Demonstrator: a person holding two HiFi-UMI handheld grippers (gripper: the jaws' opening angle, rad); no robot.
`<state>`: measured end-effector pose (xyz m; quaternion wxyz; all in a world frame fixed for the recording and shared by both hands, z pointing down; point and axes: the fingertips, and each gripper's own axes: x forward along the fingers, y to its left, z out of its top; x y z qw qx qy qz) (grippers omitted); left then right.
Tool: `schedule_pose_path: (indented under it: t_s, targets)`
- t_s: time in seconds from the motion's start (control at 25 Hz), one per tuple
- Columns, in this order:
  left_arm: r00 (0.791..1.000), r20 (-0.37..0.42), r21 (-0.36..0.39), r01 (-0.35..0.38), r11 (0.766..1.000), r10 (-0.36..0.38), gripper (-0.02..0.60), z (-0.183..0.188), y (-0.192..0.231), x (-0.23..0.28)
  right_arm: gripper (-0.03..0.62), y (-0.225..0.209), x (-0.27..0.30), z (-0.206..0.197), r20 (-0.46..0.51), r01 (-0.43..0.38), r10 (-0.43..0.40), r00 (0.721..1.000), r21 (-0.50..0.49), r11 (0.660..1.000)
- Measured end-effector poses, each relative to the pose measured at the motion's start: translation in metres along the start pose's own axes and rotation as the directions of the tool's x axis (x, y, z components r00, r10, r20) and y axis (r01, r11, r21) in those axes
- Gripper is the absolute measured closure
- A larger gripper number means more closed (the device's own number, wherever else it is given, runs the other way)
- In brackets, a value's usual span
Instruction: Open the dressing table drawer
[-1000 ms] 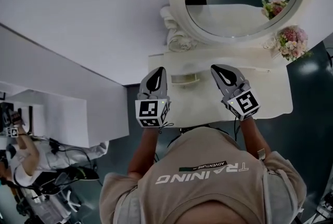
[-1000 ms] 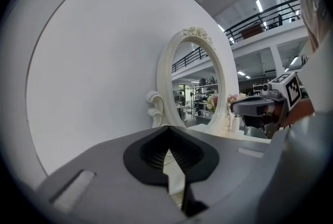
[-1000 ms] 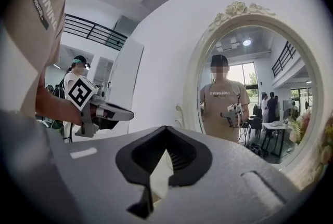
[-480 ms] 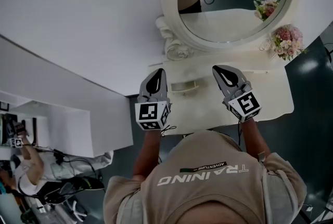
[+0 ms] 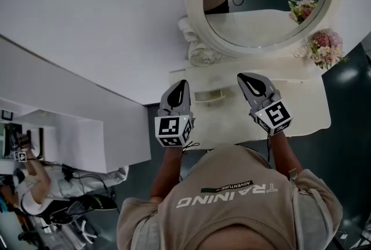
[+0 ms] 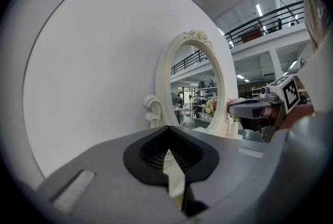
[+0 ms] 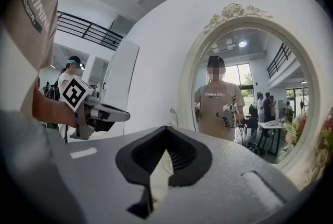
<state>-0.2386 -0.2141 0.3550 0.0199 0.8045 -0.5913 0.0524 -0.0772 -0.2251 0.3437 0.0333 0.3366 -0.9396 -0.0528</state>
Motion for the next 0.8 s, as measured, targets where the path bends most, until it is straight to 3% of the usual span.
schedule_pose_path:
  t_s: [0.8]
  targets:
    - [0.999, -0.008, 0.000, 0.031, 1.000, -0.031, 0.563, -0.002, -0.011, -0.004, 0.591, 0.004, -0.004, -0.002, -0.012, 0.006, -0.006, 1.000, 0.004, 1.000]
